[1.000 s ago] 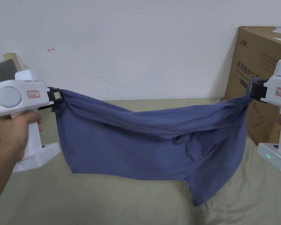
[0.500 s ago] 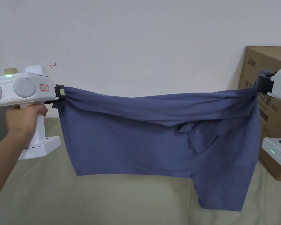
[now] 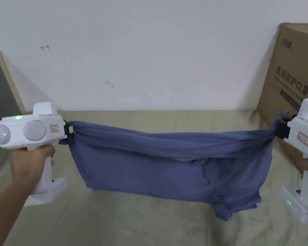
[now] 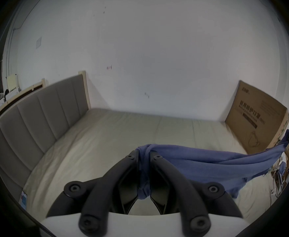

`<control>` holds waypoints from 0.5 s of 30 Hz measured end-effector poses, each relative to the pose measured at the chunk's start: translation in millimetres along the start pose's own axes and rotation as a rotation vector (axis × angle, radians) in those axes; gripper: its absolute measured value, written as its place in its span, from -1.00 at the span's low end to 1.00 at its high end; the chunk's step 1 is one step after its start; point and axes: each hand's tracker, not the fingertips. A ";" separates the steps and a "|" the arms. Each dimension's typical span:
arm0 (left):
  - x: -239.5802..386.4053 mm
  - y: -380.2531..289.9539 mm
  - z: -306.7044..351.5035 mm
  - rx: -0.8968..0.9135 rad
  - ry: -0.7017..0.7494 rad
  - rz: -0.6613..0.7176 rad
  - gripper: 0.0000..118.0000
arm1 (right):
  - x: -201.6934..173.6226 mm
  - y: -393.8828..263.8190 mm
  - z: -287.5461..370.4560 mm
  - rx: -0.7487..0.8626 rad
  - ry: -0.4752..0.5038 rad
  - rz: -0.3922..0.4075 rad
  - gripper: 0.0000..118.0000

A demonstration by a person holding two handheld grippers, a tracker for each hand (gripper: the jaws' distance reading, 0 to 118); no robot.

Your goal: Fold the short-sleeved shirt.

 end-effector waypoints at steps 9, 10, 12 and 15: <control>-30.2 -132.8 44.0 -0.163 -0.006 0.043 -0.86 | 15.6 -106.9 58.1 -0.143 -0.014 -0.036 -0.90; -33.0 -150.0 53.1 -0.176 -0.001 0.035 -0.86 | 20.0 -117.8 68.6 -0.170 -0.012 -0.036 -0.90; -40.2 -180.1 70.3 -0.216 -0.003 0.044 -0.86 | 24.1 -139.8 89.8 -0.200 -0.011 -0.054 -0.90; -48.5 -220.9 101.3 -0.259 -0.013 0.060 -0.86 | 37.4 -169.6 118.7 -0.234 -0.021 -0.067 -0.90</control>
